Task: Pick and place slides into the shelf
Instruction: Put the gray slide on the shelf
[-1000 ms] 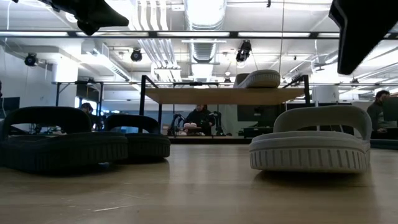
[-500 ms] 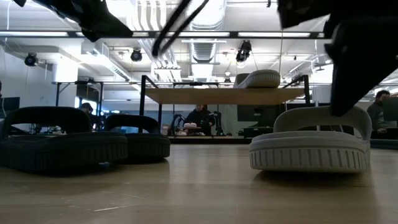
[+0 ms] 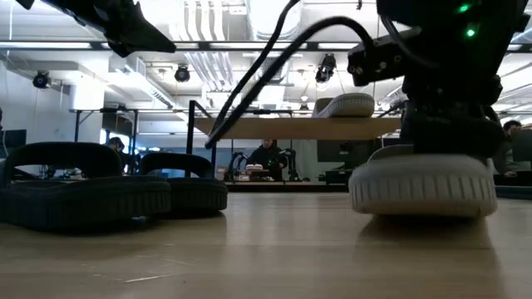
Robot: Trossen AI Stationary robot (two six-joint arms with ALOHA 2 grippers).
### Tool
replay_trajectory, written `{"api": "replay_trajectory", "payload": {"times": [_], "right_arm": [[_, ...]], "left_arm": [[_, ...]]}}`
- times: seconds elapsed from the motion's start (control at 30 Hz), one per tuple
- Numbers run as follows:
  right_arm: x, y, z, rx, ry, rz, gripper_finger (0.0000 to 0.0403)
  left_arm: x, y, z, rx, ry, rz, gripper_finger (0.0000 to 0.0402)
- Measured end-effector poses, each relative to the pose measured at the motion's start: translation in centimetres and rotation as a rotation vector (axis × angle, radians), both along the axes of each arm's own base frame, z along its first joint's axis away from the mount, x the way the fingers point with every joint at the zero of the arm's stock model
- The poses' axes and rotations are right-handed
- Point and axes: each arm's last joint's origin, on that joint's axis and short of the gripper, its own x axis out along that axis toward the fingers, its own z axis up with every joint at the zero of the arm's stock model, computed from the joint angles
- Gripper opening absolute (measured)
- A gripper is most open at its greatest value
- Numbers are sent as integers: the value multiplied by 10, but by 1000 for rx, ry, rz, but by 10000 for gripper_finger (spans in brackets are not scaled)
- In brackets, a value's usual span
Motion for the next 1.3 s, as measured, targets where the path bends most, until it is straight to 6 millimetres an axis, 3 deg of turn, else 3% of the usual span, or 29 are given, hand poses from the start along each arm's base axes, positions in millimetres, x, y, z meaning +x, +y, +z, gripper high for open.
{"api": "replay_trajectory", "payload": {"times": [0.27,0.53,0.63,0.77,1.03,1.17,1.3], "right_arm": [[3,-13,-4,-21,11,-28,22],[3,-19,13,-15,-53,-33,11],[-1,-19,34,-14,-116,8,10],[-12,-23,76,-15,-260,43,10],[-39,-49,164,-1,-515,165,23],[-36,-62,194,-52,-586,296,24],[-22,-84,214,-211,-545,403,25]], "left_arm": [[-2,0,2,-2,-12,1,2],[-2,0,2,-5,-15,2,2],[-2,0,5,-5,-22,2,2],[-2,0,8,-7,-37,2,2],[-2,0,9,-53,-63,16,2],[-1,0,9,-53,-63,16,2],[-2,0,9,-55,-66,17,2]]}}
